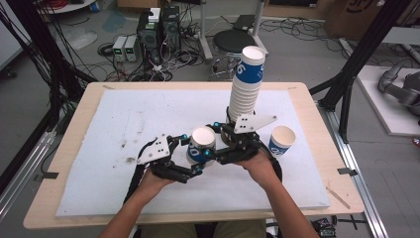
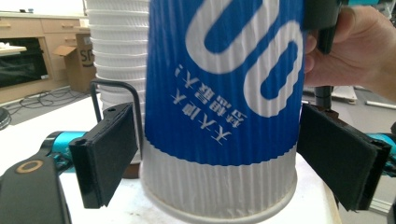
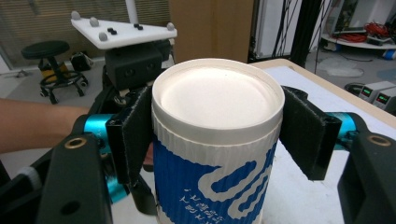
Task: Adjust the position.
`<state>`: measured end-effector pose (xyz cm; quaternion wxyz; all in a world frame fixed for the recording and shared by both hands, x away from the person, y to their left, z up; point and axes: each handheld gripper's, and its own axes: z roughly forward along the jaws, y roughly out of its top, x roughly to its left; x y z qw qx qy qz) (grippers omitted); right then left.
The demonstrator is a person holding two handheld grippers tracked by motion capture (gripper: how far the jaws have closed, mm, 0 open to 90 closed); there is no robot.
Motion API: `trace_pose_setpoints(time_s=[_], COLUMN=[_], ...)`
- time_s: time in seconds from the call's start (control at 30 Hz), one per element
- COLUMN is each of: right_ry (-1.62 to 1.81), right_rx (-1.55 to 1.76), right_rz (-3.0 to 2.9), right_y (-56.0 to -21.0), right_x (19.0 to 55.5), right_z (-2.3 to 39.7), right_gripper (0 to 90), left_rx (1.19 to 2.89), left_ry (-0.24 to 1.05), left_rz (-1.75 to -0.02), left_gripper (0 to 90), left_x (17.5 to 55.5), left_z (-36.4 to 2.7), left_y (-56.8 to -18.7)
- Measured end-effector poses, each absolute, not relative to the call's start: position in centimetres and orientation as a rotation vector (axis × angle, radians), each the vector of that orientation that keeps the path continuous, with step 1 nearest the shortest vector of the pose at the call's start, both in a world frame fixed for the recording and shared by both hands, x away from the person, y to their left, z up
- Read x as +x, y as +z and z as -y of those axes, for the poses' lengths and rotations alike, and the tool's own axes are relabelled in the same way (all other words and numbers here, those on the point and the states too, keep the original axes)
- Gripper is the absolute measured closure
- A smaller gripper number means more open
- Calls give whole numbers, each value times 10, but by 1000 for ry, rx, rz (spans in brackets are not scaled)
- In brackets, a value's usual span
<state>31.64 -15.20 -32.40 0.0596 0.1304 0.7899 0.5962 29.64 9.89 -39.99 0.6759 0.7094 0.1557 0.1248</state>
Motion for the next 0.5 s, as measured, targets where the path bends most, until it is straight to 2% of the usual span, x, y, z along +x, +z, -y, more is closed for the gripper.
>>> trace_pose_setpoints(time_s=[0.13, 0.5], right_ry=[1833, 1840], right_rx=[396, 419], right_rz=[-2384, -2386], right_y=[-323, -325], right_x=[316, 316], right_z=[153, 157], right_gripper=[309, 309], left_rx=[1594, 1619], left_ry=[280, 303], left_rz=[-357, -329], left_gripper=[131, 213], left_x=[296, 294], left_z=[-97, -99], left_y=[-402, -401])
